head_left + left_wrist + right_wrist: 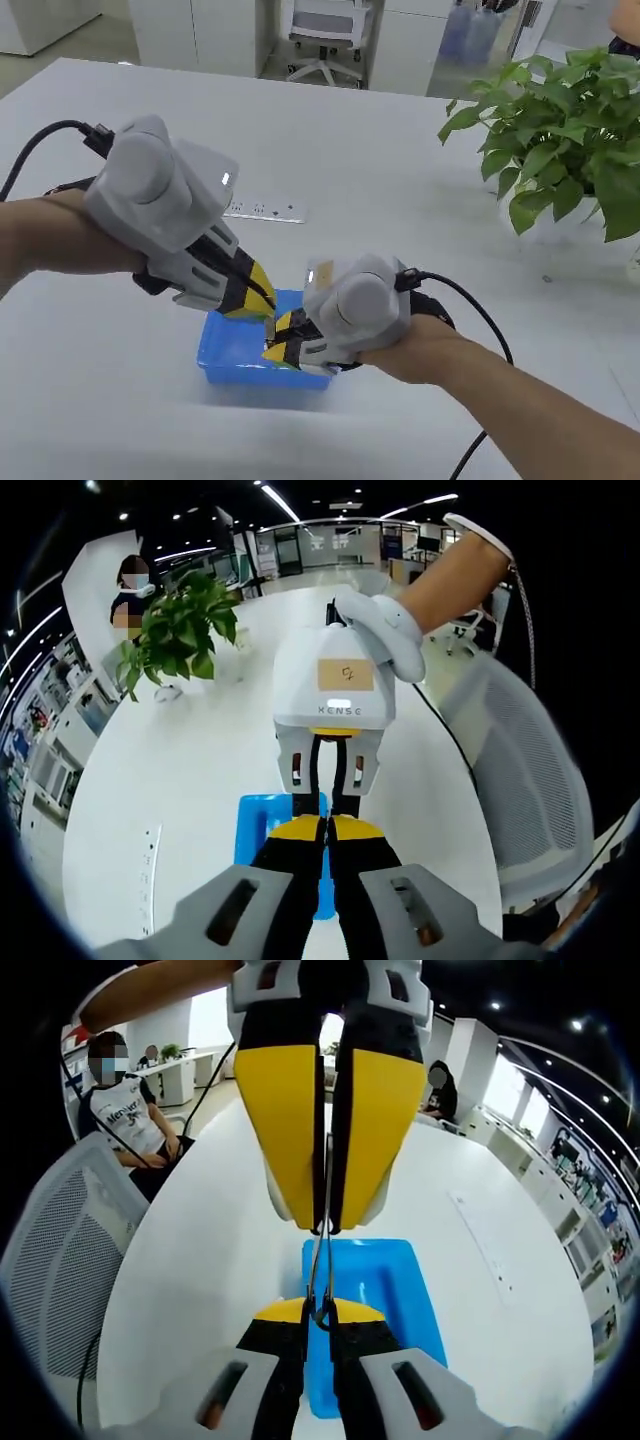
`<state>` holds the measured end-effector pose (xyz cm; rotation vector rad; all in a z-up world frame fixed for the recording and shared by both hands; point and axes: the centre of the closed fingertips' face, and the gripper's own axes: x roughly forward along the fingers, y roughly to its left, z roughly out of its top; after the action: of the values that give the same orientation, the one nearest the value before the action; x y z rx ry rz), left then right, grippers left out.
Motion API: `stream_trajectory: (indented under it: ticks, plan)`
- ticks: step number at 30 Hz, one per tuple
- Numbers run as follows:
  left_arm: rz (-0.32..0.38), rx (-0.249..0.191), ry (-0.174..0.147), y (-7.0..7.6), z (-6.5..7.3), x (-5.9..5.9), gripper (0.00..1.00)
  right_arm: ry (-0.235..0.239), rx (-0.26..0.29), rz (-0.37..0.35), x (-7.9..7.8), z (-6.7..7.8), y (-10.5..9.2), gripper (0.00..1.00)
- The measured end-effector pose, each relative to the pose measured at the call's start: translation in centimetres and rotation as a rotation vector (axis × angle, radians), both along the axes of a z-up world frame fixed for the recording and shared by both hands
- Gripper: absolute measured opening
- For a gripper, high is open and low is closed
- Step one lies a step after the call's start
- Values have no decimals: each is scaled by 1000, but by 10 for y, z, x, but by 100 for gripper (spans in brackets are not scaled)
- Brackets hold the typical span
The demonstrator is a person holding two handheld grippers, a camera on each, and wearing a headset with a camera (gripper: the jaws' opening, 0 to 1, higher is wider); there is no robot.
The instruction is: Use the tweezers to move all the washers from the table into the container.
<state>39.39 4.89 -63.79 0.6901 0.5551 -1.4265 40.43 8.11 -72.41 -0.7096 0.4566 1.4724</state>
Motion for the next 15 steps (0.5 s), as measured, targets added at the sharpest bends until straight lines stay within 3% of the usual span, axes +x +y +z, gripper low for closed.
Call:
stream_trajectory:
  ticks: [15]
  plan:
    - [5, -8, 28, -3, -23, 25, 5, 25, -22, -12, 24, -25, -8, 9]
